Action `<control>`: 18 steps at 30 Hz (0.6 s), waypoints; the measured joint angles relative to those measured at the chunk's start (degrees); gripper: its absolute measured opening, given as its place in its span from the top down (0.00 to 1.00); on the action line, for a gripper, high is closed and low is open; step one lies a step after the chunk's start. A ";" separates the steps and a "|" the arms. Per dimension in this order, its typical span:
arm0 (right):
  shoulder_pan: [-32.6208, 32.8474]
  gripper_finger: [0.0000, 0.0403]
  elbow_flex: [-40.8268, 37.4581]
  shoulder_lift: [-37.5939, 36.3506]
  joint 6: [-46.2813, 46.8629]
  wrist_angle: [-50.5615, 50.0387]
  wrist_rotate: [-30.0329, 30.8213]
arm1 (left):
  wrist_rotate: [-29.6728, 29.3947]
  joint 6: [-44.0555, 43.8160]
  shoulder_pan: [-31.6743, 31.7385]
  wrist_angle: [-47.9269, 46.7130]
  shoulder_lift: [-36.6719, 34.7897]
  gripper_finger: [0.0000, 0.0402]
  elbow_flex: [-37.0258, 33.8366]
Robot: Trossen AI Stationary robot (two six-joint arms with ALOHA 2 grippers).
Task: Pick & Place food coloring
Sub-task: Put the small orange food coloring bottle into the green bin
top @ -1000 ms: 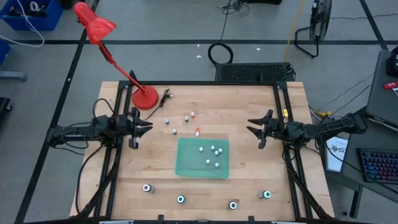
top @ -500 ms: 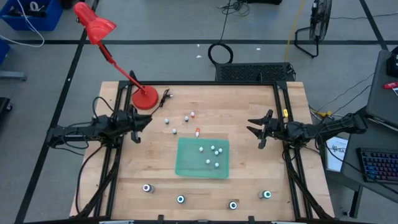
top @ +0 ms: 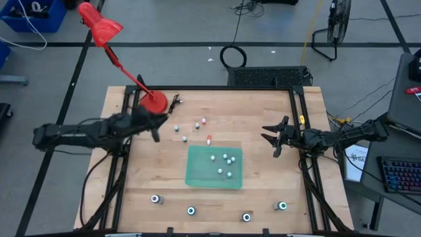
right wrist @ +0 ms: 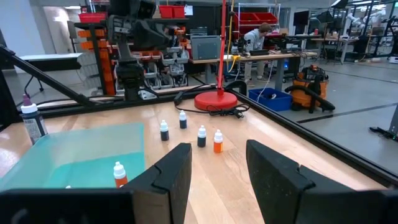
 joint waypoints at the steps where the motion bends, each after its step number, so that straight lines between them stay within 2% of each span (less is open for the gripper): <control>1: 0.00 0.65 0.00 0.00 0.00 0.00 0.02 | 1.04 1.26 0.41 -1.96 4.28 0.83 2.88; 6: 0.02 0.65 0.00 0.00 0.00 0.00 0.02 | 10.29 7.89 1.96 -10.63 24.91 0.83 16.14; 9: 0.02 0.65 0.00 0.00 0.00 0.00 0.02 | 16.40 11.24 2.57 -13.85 34.91 0.83 22.54; 13: 0.02 0.65 0.00 0.07 0.00 -0.02 0.02 | 22.73 13.36 3.15 -16.23 44.69 0.83 27.98; 18: 0.02 0.65 0.00 0.09 0.00 -0.02 0.02 | 26.89 13.07 4.88 -19.15 53.49 0.83 32.97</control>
